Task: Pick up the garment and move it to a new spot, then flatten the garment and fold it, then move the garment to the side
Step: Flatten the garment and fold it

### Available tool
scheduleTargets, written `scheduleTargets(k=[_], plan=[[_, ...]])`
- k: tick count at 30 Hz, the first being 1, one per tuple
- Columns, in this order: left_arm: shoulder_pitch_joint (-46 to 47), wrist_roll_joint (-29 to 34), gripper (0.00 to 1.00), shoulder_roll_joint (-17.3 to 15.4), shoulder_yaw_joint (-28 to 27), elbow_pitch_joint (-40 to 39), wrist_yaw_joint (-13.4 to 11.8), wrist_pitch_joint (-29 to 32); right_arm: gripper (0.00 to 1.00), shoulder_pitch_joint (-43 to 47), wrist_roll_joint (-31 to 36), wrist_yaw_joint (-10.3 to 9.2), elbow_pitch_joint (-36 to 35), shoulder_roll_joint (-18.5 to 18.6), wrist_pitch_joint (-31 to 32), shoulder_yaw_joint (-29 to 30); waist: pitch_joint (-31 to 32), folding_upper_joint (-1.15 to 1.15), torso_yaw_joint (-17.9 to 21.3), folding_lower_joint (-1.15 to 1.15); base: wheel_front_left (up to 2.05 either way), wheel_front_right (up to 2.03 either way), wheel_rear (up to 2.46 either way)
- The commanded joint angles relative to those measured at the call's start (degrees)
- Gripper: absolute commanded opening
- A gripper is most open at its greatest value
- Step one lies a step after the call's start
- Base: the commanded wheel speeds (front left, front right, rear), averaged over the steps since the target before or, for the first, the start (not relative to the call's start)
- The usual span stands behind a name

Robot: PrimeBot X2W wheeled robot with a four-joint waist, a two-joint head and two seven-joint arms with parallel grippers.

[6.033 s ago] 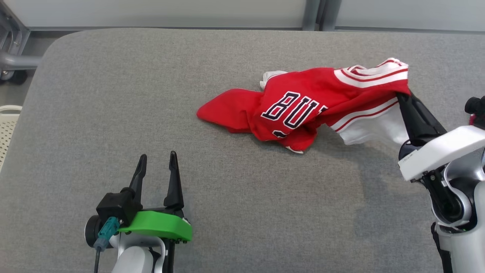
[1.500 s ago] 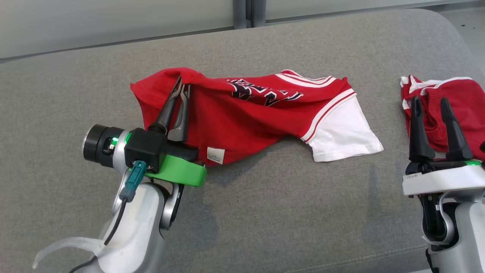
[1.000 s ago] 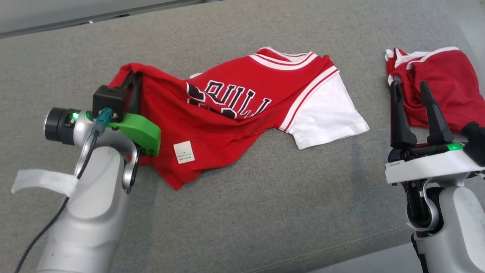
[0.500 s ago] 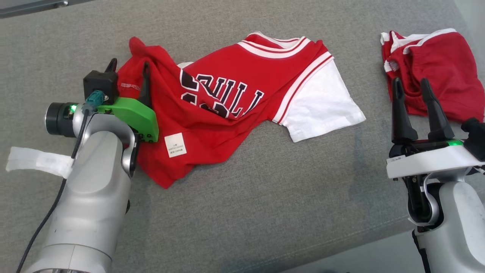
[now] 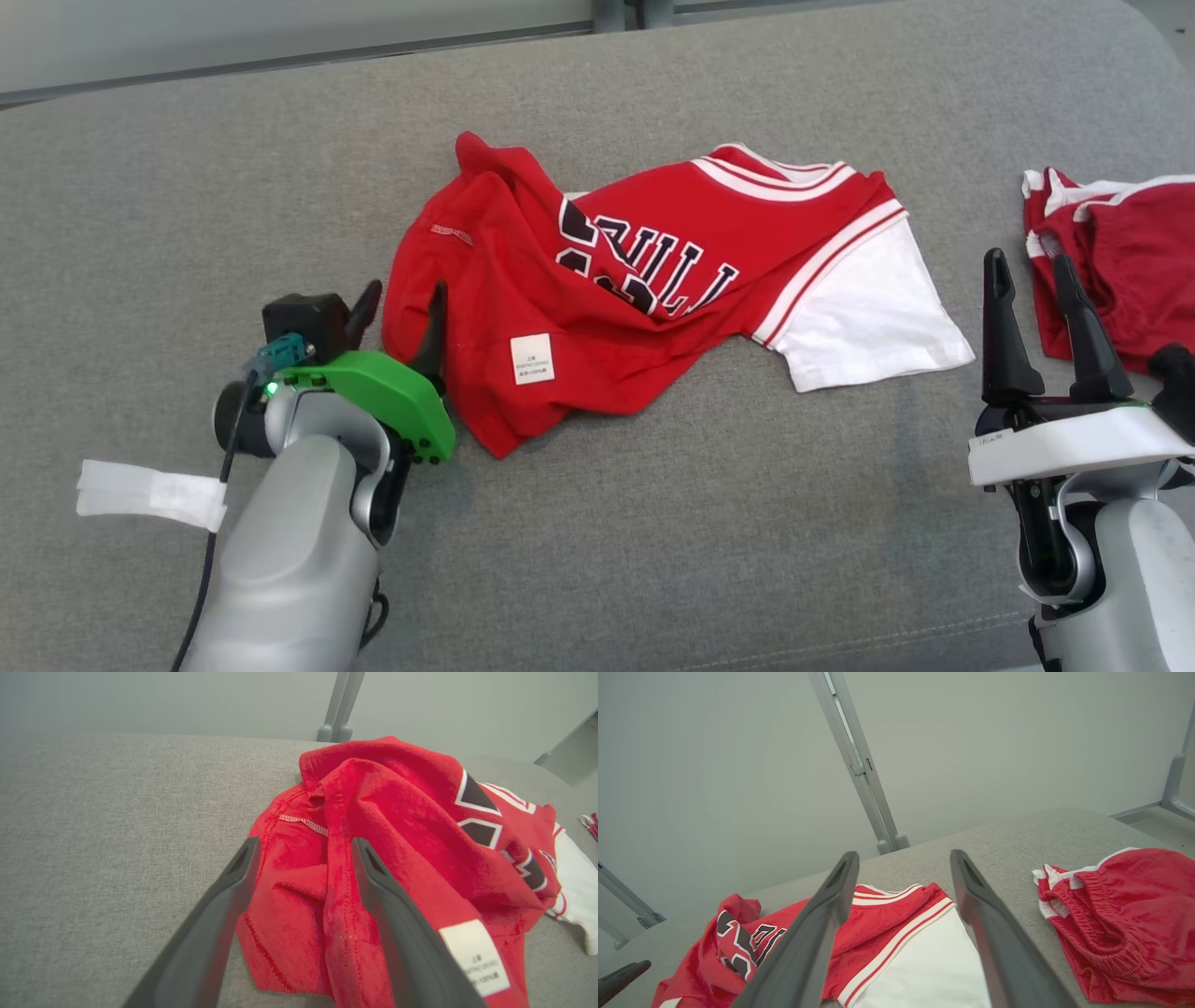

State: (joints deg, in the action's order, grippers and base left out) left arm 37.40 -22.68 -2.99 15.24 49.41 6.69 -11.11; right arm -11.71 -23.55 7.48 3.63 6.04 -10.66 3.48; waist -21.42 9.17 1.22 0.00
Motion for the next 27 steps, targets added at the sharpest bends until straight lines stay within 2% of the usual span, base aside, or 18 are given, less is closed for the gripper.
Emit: scheduleTargets(k=[1,5,10,21,27], plan=[[-1.98,-1.79,1.00,0.08,1.15,-0.84,0.39,1.14,1.00,1.20,0.40,0.02,-0.40,-0.07,0.17,0.25,2.77,0.00,-2.80,0.00,0.00,0.00,0.00],[-6.03,-7.90,1.00,0.07,5.37,-5.07,0.83,5.09,1.00,1.97,0.28,0.02,-0.93,-0.38,0.50,0.28,2.83,0.00,-2.92,0.00,0.00,0.00,0.00],[-7.96,-9.53,1.00,0.04,7.42,-6.44,0.75,6.96,1.00,2.22,0.06,0.02,-1.24,-0.50,0.71,-0.12,2.31,0.00,-1.82,0.00,0.00,0.00,0.00],[-7.19,-12.45,1.00,-0.02,6.23,-2.48,-0.58,7.60,1.00,1.43,0.14,0.02,-1.44,-0.13,0.74,-0.67,0.78,0.00,1.10,0.00,0.00,0.00,0.00],[-6.36,-18.39,1.00,0.01,4.59,-1.65,0.28,7.93,1.00,1.52,0.12,0.02,-1.30,-0.03,0.61,-0.96,0.55,0.00,1.87,0.00,0.00,0.00,0.00]])
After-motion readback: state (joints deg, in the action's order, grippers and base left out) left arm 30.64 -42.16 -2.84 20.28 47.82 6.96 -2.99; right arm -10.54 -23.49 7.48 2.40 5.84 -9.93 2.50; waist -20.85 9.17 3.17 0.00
